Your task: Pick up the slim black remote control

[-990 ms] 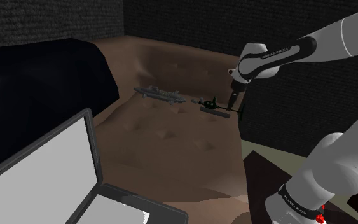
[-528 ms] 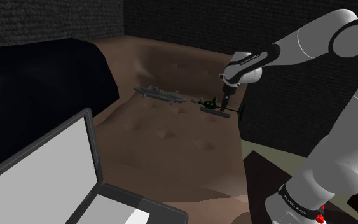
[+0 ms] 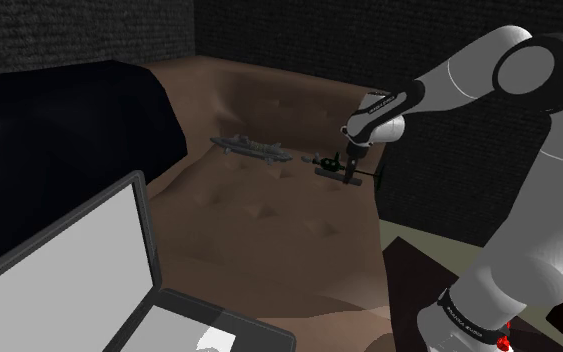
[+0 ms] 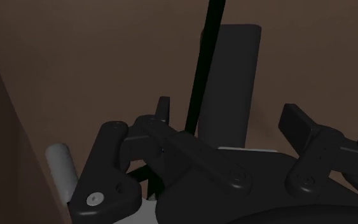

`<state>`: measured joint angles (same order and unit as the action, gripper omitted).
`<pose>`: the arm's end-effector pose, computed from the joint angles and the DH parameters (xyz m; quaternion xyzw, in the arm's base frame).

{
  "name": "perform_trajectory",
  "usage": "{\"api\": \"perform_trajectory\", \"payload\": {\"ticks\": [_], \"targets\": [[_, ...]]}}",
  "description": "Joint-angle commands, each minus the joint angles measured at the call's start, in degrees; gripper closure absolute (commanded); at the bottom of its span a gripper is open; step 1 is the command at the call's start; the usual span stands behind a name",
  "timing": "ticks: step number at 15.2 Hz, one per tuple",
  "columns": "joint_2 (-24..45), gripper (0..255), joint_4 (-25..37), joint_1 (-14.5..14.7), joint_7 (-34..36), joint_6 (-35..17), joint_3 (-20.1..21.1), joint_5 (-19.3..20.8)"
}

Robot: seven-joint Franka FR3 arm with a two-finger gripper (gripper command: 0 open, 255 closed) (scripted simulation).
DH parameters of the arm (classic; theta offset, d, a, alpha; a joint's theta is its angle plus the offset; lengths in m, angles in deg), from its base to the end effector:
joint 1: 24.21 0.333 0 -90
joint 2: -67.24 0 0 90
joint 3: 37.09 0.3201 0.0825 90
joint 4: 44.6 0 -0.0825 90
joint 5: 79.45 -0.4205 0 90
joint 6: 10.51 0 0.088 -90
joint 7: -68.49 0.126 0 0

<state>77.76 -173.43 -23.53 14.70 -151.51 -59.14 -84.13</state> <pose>0.5292 -0.2086 0.2516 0.9673 0.2526 0.0127 0.0197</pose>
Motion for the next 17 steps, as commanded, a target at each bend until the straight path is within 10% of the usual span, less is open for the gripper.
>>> {"api": "perform_trajectory", "payload": {"ticks": [1, 2, 17], "targets": [[0.4, 0, -0.23, 0.0, -0.09, -0.63, 0.12, -0.26], [0.48, 255, -0.15, 0.0, -0.1, -0.64, 0.14, -0.3], [-3.08, 255, 0.84, 0.45, 1.38, 3.63, -0.47, 1.93]]}}
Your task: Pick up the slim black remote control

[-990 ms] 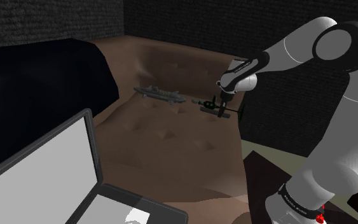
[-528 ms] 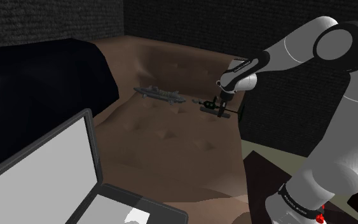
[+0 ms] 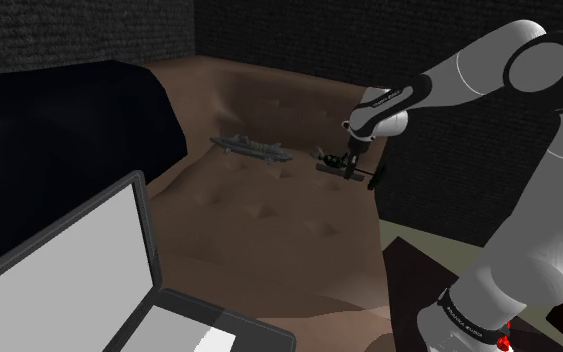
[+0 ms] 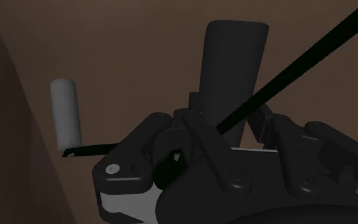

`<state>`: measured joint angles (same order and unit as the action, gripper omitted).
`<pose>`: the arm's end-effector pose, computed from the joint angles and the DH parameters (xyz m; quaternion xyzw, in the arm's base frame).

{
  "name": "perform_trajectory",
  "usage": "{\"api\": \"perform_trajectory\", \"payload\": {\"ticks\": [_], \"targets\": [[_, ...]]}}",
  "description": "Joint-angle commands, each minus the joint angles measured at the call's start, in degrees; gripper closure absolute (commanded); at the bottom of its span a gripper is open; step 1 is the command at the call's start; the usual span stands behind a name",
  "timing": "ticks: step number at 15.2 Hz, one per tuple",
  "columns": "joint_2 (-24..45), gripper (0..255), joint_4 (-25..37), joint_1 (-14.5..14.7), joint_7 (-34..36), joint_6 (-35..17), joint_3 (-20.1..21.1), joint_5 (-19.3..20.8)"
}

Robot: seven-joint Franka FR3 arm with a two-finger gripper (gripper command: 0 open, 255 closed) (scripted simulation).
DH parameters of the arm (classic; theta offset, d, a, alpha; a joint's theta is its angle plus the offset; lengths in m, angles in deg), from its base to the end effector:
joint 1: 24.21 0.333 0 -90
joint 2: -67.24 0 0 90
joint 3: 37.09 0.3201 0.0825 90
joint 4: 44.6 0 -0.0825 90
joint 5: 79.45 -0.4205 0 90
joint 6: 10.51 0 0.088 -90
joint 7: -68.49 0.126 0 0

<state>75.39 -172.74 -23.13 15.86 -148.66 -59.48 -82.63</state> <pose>0.5310 -0.2072 0.2742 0.9673 0.2526 0.0128 0.0197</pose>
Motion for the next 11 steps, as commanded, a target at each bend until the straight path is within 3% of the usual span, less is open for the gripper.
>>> {"api": "perform_trajectory", "payload": {"ticks": [1, 11], "targets": [[-1.25, 255, 0.37, 0.11, 0.45, 1.49, -0.2, 0.75], [-5.27, 255, 2.66, 0.42, 1.95, 7.48, -0.46, 2.99]]}}
